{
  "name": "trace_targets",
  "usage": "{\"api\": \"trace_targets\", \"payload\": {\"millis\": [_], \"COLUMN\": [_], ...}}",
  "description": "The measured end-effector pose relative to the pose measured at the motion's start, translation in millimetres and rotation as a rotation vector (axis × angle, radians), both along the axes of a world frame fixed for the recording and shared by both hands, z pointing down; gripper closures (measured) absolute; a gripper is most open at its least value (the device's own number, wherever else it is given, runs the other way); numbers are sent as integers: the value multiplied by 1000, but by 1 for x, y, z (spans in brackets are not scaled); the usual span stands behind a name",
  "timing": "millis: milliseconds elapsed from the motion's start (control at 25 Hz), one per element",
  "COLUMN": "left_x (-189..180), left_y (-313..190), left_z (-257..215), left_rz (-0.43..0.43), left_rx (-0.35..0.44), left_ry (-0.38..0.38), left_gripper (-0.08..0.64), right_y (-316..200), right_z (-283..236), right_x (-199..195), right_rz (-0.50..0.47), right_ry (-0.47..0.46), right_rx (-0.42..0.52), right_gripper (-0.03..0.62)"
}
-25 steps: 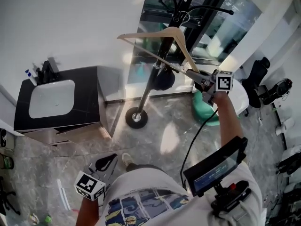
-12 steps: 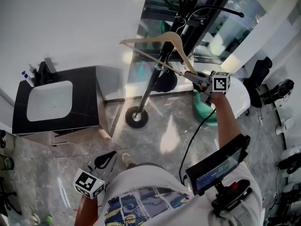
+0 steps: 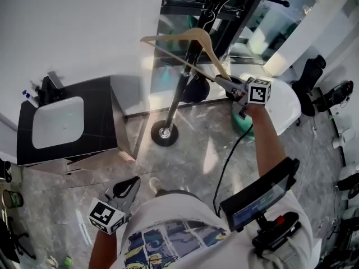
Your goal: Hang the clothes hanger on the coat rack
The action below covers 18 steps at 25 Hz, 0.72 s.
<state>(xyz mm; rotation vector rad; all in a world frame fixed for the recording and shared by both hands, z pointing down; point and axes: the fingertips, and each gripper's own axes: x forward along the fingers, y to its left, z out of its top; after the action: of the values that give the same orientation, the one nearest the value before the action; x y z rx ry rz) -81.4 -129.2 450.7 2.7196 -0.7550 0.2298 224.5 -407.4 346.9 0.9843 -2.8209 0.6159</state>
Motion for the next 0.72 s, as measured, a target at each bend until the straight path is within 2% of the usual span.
{"api": "trace_targets", "payload": {"millis": [480,720], "left_x": [-2,-5], "left_y": [19,34], "left_z": [0,3], "left_rz": [19,41], "left_rx": [-5,-5], "left_ry": [-28,-39], "left_gripper": [557,557], "right_y": [7,38], "right_z": [5,21], "right_x": [45,66], "right_rz": [198,276], "right_ry": [-232,-257], "right_rx": [73,74], "right_gripper": [454,431]}}
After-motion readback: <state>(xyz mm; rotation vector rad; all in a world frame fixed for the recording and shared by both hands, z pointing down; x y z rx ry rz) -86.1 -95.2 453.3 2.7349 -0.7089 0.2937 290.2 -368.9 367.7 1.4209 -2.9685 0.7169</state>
